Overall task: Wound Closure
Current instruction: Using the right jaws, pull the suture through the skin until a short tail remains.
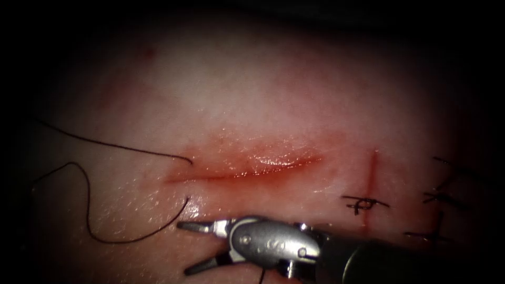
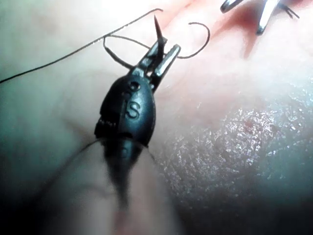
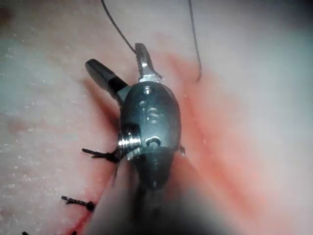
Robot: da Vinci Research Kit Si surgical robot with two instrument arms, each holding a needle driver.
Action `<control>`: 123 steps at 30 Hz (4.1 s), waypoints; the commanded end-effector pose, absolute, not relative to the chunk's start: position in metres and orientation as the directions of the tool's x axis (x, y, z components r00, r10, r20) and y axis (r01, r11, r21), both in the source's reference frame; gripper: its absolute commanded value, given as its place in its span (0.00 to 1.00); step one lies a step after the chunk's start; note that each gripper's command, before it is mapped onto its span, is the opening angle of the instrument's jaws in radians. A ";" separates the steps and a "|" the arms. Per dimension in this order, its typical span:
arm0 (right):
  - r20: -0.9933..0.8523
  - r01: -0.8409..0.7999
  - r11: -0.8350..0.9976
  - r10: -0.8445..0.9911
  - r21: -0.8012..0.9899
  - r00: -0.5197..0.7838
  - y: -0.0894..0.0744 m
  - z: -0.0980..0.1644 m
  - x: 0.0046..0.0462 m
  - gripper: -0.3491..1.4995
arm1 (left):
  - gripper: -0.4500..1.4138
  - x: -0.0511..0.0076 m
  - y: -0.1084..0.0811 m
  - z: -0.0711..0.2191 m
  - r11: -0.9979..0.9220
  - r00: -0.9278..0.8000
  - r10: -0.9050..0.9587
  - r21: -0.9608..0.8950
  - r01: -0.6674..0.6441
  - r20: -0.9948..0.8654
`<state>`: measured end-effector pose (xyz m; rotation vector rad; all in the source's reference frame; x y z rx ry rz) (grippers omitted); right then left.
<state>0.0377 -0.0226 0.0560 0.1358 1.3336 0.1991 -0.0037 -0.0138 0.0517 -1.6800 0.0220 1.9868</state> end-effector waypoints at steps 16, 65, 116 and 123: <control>-0.904 -0.078 0.994 0.104 0.078 0.416 -0.021 0.061 0.0400 0.16 | 0.00 -0.0053 -0.014 0.053 -0.864 -0.075 0.370 -0.314 -0.392 -0.926; -0.953 0.009 0.996 0.079 0.086 0.292 -0.021 0.059 0.0372 0.98 | 0.00 0.0007 -0.010 0.059 -0.823 -0.160 0.386 -0.261 -0.504 -0.908; -0.975 0.164 0.979 0.088 0.122 0.203 -0.024 0.049 0.0351 0.98 | 0.00 -0.0003 -0.010 0.060 -0.821 -0.169 0.372 -0.239 -0.518 -0.913; -0.974 0.150 0.985 0.051 0.086 0.222 -0.020 0.055 0.0355 0.99 | 0.00 -0.0003 -0.010 0.060 -0.822 -0.169 0.371 -0.238 -0.518 -0.913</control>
